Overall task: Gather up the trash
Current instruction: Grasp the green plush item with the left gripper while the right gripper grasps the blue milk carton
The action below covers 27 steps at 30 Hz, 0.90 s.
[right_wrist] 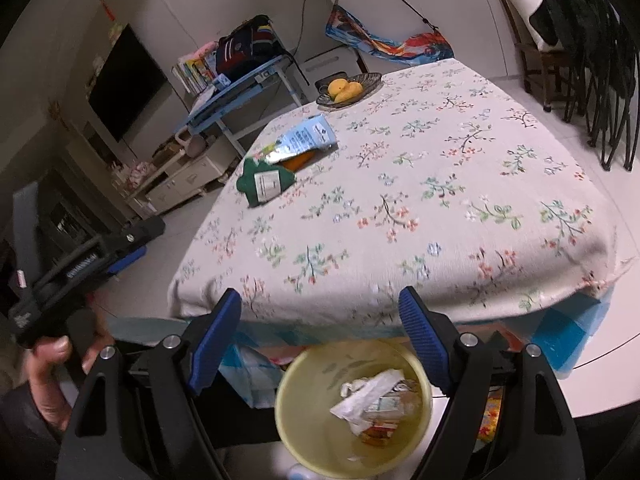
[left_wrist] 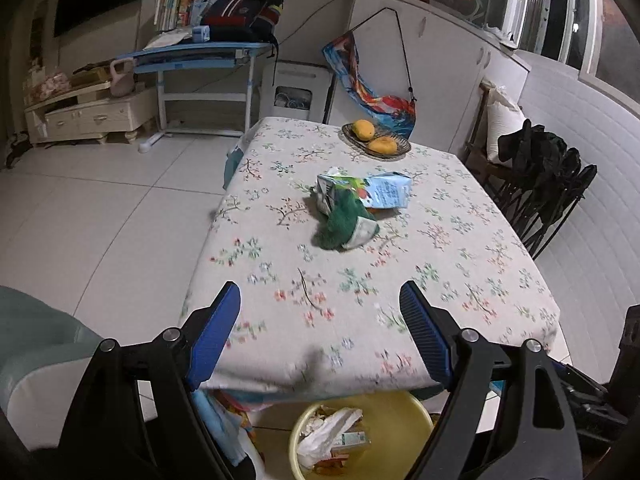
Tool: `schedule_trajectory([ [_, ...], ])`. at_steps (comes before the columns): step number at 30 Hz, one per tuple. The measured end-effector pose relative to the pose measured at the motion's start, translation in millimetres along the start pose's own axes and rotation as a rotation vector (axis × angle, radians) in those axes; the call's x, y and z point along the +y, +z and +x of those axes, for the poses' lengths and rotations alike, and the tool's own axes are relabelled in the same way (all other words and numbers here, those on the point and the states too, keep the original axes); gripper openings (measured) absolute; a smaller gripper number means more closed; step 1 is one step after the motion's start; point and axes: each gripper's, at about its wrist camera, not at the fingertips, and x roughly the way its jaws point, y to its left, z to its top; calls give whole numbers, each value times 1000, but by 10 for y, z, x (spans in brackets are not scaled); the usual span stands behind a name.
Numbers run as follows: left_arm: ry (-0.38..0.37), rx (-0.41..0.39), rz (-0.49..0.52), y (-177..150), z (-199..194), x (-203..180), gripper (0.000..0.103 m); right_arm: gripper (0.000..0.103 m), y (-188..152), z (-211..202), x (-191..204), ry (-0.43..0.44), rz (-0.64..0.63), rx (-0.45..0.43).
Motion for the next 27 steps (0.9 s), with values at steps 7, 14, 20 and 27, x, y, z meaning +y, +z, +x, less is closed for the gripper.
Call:
schedule_trajectory([
  [7,-8,34,11,238,382,-17,79,78,404,290,-46,66,47,32],
  [14,-16,78,30,489,896,-127,79,78,896,741,-77,153,152,54],
  [20,-20,114,29,592,1284,-193,79,78,1114,1128,-129,186,224,93],
  [27,-24,124,-16,643,1447,-143,69,78,1234,1458,-170,241,340,115],
])
